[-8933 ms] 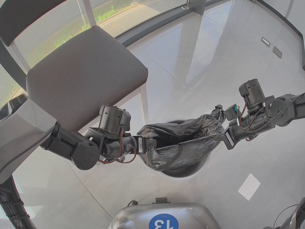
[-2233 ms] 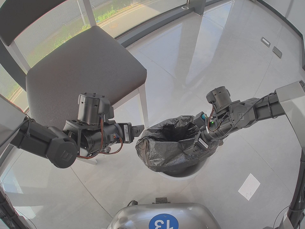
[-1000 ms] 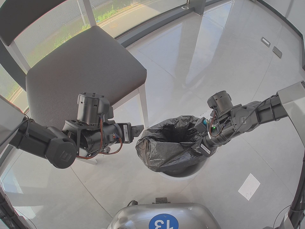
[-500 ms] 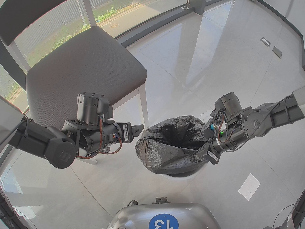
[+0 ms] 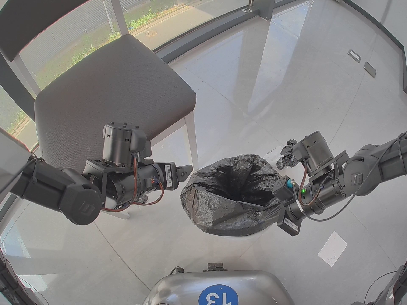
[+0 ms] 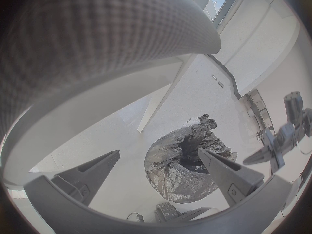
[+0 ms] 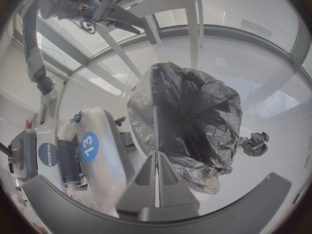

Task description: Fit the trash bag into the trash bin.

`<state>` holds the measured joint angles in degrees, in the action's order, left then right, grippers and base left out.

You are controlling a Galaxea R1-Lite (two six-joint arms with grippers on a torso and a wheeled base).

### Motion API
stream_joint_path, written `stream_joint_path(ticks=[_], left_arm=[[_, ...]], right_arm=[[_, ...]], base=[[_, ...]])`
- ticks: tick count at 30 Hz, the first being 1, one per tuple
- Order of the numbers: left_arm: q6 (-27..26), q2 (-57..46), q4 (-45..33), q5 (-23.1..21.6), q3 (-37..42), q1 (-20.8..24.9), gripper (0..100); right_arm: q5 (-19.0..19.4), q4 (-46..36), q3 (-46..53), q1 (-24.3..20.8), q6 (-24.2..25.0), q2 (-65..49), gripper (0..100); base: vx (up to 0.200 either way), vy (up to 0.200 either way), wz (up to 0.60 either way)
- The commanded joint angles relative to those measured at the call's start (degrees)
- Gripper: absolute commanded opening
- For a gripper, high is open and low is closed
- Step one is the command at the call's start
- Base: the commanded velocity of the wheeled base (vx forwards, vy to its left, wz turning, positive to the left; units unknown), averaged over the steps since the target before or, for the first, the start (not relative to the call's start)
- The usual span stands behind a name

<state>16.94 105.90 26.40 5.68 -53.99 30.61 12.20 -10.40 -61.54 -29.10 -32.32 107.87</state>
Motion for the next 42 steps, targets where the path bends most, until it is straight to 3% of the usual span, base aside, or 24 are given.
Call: stream_joint_path(ticks=[1, 5, 8, 14, 15, 28, 42], left_arm=[[0.1, -0.1, -0.1, -0.1, 0.0, 0.2, 100], [0.1, -0.1, -0.1, -0.1, 0.1, 0.2, 100], [0.2, -0.2, 0.0, -0.1, 0.1, 0.1, 100], [0.1, -0.4, -0.1, -0.1, 0.3, 0.1, 100], [0.1, -0.4, -0.1, 0.0, 0.3, 0.1, 100], [0.2, -0.8, -0.2, 0.6, 0.6, 0.0, 100], [0.3, -0.3, -0.1, 0.6, 0.6, -0.3, 100]], right_arm=[[0.0, -0.1, 2.7, -2.1, 0.0, -2.8, 0], [0.0, 0.2, 3.5, -2.4, 0.1, -3.0, 0], [0.0, 1.3, -2.7, 1.4, 0.4, -1.8, 0], [0.0, 0.1, -10.7, 4.1, 0.6, 1.6, 0], [0.0, 0.2, -10.8, 4.1, 0.6, 2.0, 100], [0.1, 0.3, -12.4, 0.1, 0.3, 7.4, 100], [0.1, 0.6, -13.6, 0.2, -0.6, 13.4, 100]], base=[[0.0, 0.0, 0.0], [0.0, 0.0, 0.0], [0.0, 0.0, 0.0], [0.0, 0.0, 0.0], [0.0, 0.0, 0.0], [0.0, 0.0, 0.0], [0.0, 0.0, 0.0]])
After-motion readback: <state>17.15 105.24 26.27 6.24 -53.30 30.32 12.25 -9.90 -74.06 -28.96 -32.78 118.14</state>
